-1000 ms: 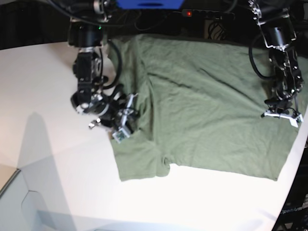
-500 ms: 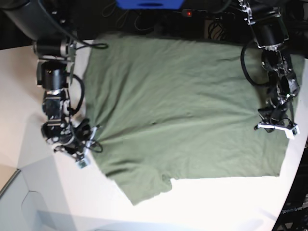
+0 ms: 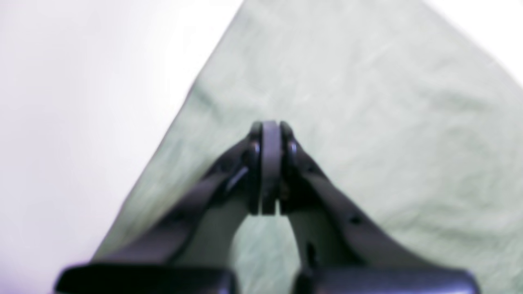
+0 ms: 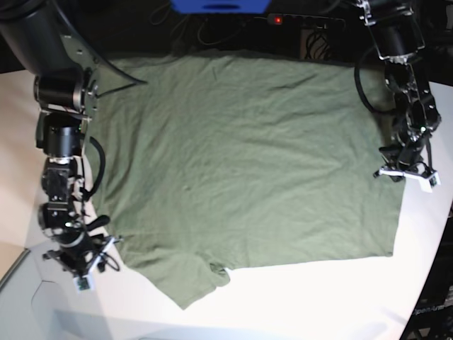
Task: Layout the t-shirt on the table in an organized manner, then fold the t-shirt properly
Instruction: 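Slide the right gripper along the t-shirt side toward the collar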
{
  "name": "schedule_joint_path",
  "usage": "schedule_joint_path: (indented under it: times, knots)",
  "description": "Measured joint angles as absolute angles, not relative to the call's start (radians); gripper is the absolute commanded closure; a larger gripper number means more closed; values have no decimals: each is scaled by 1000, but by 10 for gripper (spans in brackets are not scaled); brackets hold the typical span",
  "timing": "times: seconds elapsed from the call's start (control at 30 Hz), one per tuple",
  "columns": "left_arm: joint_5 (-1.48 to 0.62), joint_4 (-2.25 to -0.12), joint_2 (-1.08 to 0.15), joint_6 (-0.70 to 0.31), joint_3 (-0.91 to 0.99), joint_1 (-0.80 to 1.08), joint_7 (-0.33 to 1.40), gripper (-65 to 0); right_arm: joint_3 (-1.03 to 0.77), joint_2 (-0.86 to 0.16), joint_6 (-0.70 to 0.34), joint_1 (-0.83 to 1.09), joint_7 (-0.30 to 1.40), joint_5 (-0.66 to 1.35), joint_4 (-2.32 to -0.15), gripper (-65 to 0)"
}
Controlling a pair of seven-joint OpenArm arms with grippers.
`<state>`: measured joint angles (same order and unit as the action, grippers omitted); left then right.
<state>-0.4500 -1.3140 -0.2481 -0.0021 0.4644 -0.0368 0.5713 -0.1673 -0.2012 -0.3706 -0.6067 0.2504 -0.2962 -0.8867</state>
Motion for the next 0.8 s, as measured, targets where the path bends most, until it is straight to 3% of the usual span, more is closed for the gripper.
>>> schedule_joint_path:
  times: [0.17, 0.4, 0.6, 0.8]
  knots:
    - [-454, -1400, -243, -4, 462, 2, 560, -1, -260, -171, -369, -493, 353, -303, -1136, -219]
    - [-453, -1424, -211, -5, 455, 114, 573, -2, -259, -90, -369, -179, 492, -297, -1454, -218]
    - [-462, -1301, -219, -8, 459, 83, 516, -2, -257, -23, -475, -65, 493, -299, -1462, -218]
    - [-459, -1144, -227, -23, 461, -41, 475, -2, -259, -19, -482, -123, 476, -289, -1325, -217]
